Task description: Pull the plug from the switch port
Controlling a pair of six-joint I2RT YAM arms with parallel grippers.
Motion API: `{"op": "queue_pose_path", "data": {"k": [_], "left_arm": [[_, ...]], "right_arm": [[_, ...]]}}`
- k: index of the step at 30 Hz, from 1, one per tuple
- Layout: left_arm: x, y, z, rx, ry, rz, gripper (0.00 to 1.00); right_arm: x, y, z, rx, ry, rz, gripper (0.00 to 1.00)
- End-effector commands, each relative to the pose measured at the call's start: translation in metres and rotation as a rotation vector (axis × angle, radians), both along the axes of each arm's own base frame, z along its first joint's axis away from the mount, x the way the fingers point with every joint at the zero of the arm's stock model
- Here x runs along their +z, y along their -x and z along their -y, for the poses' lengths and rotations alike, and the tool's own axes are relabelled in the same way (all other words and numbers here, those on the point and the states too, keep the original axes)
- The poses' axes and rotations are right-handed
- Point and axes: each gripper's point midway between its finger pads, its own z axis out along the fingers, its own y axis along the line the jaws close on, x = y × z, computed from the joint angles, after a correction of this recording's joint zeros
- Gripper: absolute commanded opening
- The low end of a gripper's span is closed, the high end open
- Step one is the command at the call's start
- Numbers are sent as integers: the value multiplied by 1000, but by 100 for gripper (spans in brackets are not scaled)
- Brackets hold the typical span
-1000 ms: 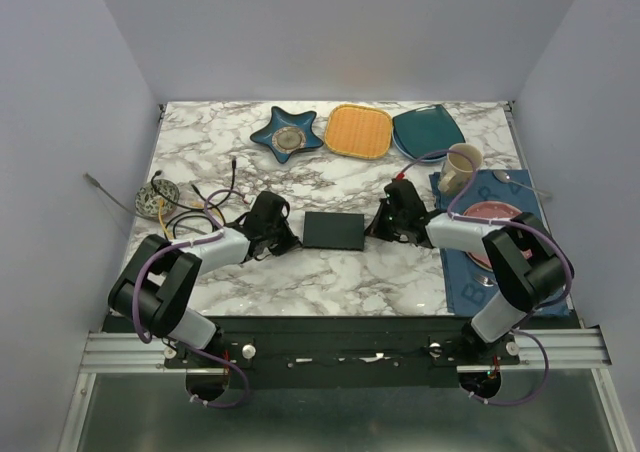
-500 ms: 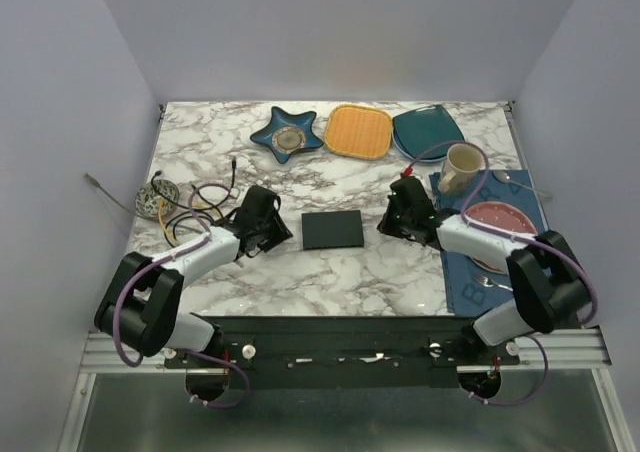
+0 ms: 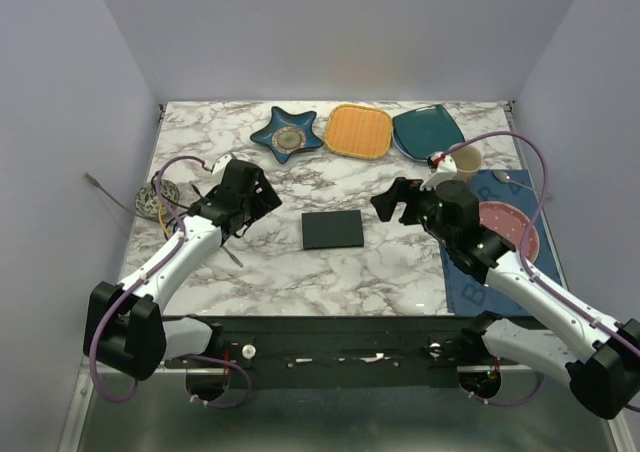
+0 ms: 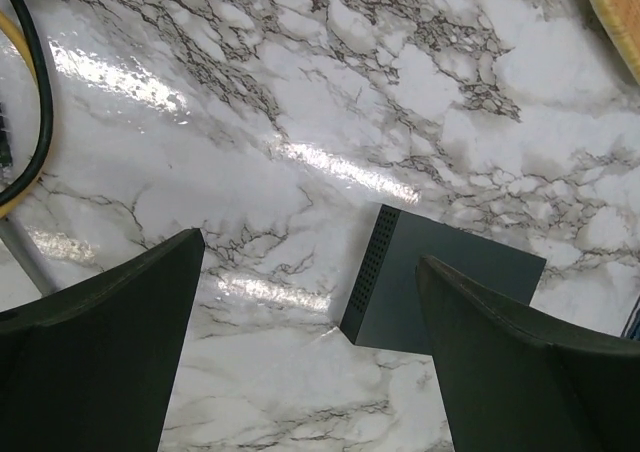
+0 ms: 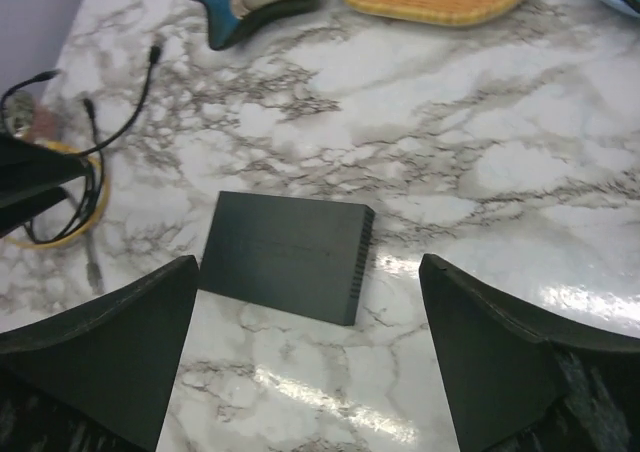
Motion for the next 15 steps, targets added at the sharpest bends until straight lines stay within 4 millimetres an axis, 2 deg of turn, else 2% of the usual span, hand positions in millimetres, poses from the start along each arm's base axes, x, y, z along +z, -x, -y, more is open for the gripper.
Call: {"op": "queue_pose_path", "data": {"k": [1,2,5,7,9,15], "left_arm": [[-14,11,5,-74,-12,-77,99],[-12,9,8,-88,-1,-62,99],[-16,12,13,-123,16,-53,99],[-17,15,12,-132,10,-51,99],[-13,16,11,-147,2,-30,99],[3,17,10,-170,12,57,99]], "right_arm": [[44,18,-29,146,-52,176,100],[53,19,-33,156,-48,198,100],[52,15,-35,162,0,182,100],[38,12,-34,154,44,143,100],[33,11,-34,149,53,125,100],[30,12,-37,163,45,114,100]]}}
